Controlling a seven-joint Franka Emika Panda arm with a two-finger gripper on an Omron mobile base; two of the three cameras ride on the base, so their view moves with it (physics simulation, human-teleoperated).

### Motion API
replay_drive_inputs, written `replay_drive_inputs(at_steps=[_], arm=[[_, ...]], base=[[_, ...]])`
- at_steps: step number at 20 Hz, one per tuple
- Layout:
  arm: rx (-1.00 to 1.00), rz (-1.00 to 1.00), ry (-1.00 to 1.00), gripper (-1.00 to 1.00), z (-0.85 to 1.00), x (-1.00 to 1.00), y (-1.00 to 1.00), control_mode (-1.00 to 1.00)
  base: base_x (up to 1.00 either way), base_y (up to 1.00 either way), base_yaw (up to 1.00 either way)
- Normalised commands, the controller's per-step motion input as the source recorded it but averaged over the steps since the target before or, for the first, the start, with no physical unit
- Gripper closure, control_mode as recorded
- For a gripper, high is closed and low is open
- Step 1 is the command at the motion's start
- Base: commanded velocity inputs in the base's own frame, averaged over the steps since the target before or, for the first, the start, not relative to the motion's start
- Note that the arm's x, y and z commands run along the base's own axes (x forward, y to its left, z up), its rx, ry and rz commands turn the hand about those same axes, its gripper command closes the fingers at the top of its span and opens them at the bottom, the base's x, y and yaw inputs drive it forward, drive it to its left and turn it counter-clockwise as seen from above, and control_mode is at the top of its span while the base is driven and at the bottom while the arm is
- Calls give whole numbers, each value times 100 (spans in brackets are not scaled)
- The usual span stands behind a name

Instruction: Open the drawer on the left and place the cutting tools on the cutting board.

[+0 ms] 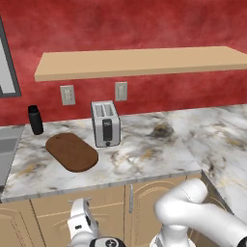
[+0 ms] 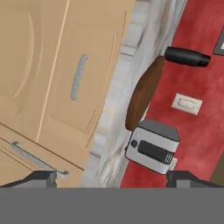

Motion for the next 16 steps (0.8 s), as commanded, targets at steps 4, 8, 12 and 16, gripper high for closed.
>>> replay_drive_inputs(at_steps=[4, 8, 12, 16], arm=[[-2, 0, -1, -100, -56, 35, 34, -100], [0, 0, -6, -100, -46, 31, 16, -100], [0, 0, -6, -100, -37, 30, 6, -100], [0, 0, -9, -100, -21, 30, 0, -100]], base=[[0, 0, 0], [0, 0, 0], [0, 0, 0], [0, 0, 0]])
